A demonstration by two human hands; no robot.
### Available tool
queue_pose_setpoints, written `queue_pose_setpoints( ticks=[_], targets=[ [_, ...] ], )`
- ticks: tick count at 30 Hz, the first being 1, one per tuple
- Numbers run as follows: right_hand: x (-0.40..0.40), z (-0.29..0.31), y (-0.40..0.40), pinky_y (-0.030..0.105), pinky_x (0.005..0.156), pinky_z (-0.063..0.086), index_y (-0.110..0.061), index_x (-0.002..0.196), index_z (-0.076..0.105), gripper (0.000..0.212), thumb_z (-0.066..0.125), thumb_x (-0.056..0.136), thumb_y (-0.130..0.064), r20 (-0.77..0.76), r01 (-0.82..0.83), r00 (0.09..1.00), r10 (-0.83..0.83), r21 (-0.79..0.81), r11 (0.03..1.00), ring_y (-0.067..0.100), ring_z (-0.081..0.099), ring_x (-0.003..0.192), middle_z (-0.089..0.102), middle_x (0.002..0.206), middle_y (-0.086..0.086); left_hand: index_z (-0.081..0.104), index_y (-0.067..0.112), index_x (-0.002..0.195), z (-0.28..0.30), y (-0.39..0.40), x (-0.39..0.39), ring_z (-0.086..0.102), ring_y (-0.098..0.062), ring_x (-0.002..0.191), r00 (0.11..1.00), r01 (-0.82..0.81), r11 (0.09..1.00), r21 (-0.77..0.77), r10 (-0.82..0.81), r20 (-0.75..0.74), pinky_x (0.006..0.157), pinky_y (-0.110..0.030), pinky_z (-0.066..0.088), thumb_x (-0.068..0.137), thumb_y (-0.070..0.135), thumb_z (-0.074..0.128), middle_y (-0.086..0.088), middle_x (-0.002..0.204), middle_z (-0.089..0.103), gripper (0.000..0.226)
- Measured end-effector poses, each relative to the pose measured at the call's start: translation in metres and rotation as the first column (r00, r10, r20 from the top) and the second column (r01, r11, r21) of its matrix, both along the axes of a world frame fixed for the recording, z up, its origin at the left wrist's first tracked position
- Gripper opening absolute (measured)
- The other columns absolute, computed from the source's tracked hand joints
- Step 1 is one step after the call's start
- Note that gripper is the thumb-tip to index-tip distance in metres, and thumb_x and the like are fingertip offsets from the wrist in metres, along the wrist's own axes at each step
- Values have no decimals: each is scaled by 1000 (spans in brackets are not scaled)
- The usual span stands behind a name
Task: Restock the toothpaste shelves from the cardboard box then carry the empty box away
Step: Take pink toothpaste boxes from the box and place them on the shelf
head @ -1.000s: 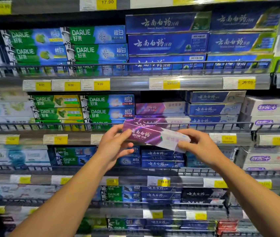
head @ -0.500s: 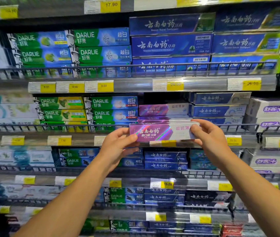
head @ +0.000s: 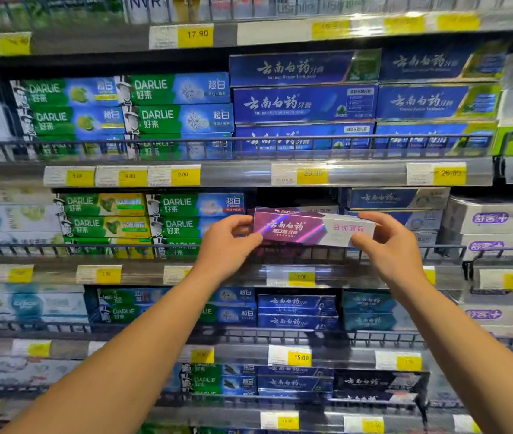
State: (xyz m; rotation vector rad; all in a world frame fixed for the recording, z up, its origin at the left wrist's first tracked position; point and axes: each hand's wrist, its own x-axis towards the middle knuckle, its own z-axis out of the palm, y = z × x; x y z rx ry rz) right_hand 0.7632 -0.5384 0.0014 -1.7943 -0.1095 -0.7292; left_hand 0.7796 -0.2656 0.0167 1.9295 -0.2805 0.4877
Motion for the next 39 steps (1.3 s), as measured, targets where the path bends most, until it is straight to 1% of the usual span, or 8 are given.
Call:
queue_pose_setpoints(
  ticks=[4, 6, 9, 16, 20, 25, 32, 39],
  targets=[
    [15, 1, -2, 46, 82, 56, -47, 102, 62, 37, 75, 79, -21, -22, 86, 996, -87, -67, 994, 17, 68, 91, 72, 99, -3, 50, 23, 136, 8, -3, -2, 58, -9, 72, 998, 21, 984, 176, -31, 54, 67, -20, 47, 84, 19, 70, 5, 114, 60, 56],
    [21, 1, -1, 47, 83, 55, -51, 96, 60, 36, 75, 79, -23, -18, 110, 993, -112, -93, 990, 19, 67, 92, 71, 99, -2, 39, 27, 145, 8, -5, 2, 57, -9, 81, 997, 64, 968, 243, -73, 28, 74, -21, 45, 84, 23, 71, 4, 115, 58, 69],
    [27, 3, 0, 46, 85, 55, -40, 104, 59, 35, 74, 81, -17, -13, 125, 992, -127, -99, 987, 20, 65, 93, 71, 101, 1, 35, 24, 148, 1, -6, 6, 51, -16, 108, 996, 23, 906, 422, -58, 70, 89, -23, 37, 84, 26, 71, -1, 127, 48, 74],
    [40, 9, 1, 31, 75, 47, -30, 112, 63, 32, 72, 83, -20, 6, 148, 989, -150, -196, 969, 18, 62, 91, 69, 96, 0, 20, 31, 154, -9, -6, 13, 51, -23, 118, 998, -32, 902, 432, 4, 66, 97, -33, 43, 85, 29, 69, -4, 138, 43, 84],
    [43, 3, 8, 34, 76, 48, -27, 115, 63, 33, 71, 83, -24, 24, 203, 979, -204, -282, 938, 22, 61, 85, 68, 93, 0, 19, 28, 154, -17, -9, 11, 45, -21, 126, 999, -36, 884, 466, 14, 49, 104, -34, 40, 85, 30, 66, -2, 144, 39, 84],
    [43, 3, 11, 25, 78, 38, -19, 119, 66, 34, 70, 86, -23, 91, 281, 960, -266, -385, 879, 15, 54, 80, 59, 108, 5, 28, 26, 149, -19, -14, 4, 47, -22, 117, 974, -196, 811, 551, 96, 206, 96, -38, 47, 85, 34, 62, 5, 140, 26, 74],
    [45, 1, 14, 37, 85, 48, -19, 122, 62, 37, 70, 86, -25, 68, 271, 962, -266, -386, 882, 19, 58, 88, 58, 110, 4, 15, 33, 154, -12, -17, 9, 45, -21, 128, 996, -83, 778, 623, 44, 78, 99, -39, 47, 87, 36, 61, 9, 161, 0, 81],
    [44, 2, 11, 32, 82, 47, -20, 122, 62, 37, 70, 86, -21, 60, 242, 970, -237, -393, 887, 16, 58, 83, 60, 110, 4, 17, 30, 154, -8, -18, 16, 38, -26, 135, 994, -109, 752, 650, 73, 82, 98, -41, 47, 85, 39, 63, 7, 161, 6, 83]
  ],
)
